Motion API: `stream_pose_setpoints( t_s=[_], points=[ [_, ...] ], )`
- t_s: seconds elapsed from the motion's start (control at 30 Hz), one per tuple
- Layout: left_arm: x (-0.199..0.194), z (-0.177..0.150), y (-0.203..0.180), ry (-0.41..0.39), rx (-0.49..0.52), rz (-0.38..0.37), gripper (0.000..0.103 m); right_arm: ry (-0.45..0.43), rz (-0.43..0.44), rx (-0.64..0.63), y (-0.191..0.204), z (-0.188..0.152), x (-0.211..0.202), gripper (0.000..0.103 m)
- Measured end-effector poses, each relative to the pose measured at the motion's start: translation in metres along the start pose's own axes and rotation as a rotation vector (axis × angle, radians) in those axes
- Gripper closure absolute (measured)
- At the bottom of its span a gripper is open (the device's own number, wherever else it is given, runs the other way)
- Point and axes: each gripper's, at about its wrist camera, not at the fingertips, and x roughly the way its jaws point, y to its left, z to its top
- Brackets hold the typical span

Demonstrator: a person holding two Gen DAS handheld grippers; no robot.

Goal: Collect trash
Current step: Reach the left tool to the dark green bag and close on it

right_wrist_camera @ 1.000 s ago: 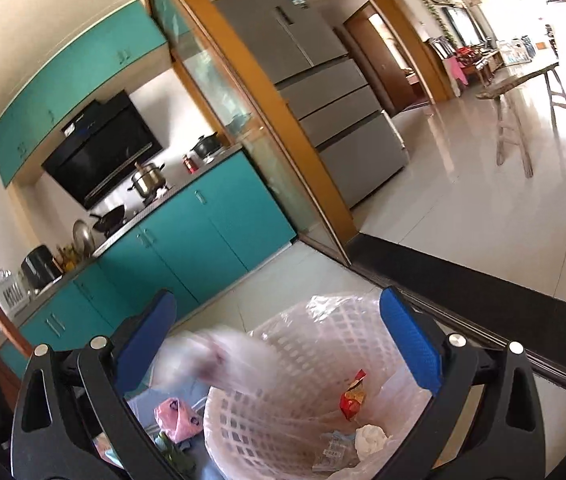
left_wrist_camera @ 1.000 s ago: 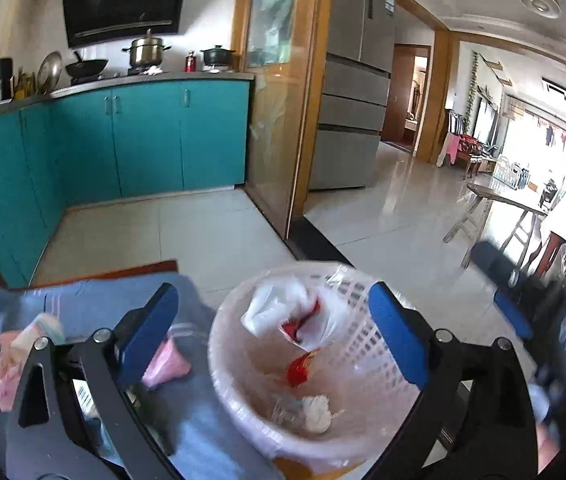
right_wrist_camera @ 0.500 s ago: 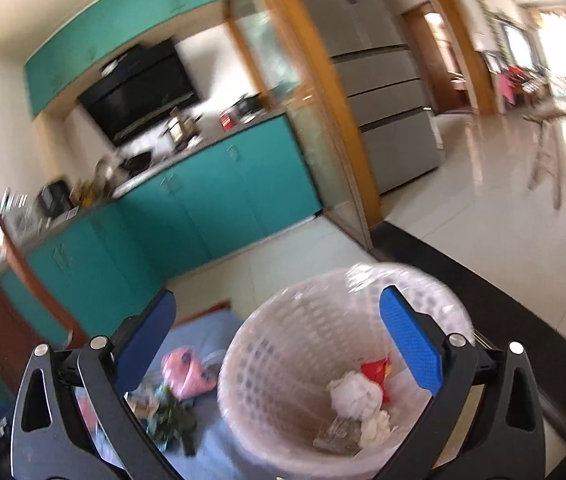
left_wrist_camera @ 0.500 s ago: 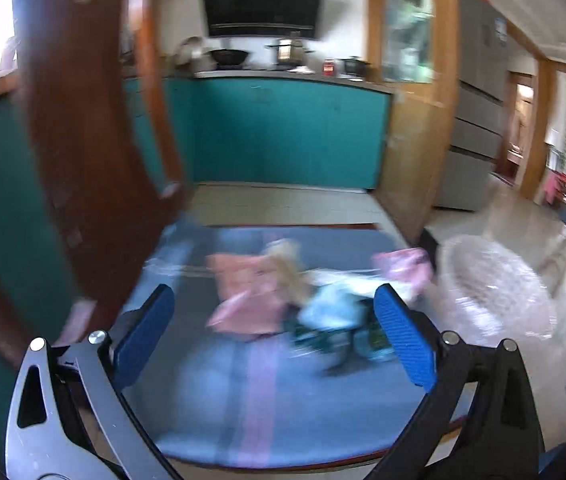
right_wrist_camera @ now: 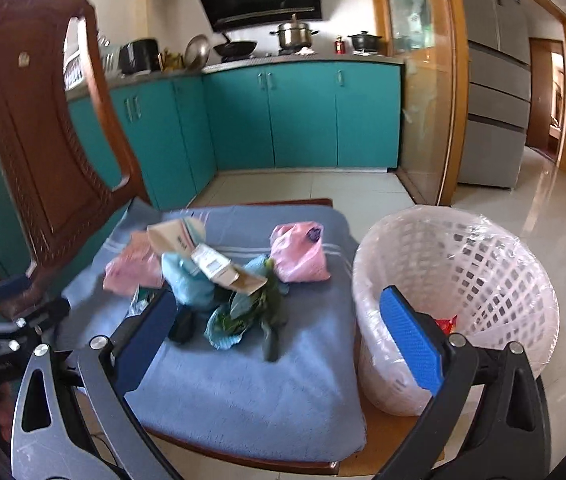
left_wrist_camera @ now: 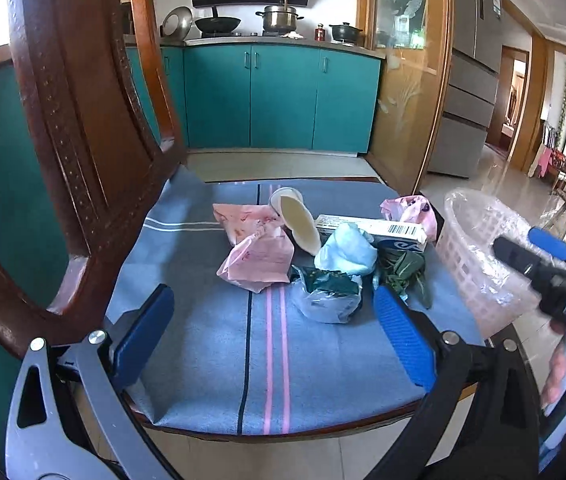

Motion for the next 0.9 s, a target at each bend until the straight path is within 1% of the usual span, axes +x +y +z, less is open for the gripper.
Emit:
stream_pose_setpoints(
  t_s=[0.17,0.63,0.9],
  points=[
    [0.001,-0.002,0.002,0.020,-0.022,-0.018,0.003,0.023,-0.007,-0.005,0.002,-0.006,0.006,0.003],
    [0.003,-0.004,-0.005,0.035,-0.006,-0.021,0.003,0.027,-0.004,-0.024,0.005,-0.006,0.006,0.003],
    [0.013,-0.008,-0.018,0.057,0.017,-0.026,0.003,0.032,-0.007,-0.021,0.002,-0.004,0.008,0.003]
  ],
)
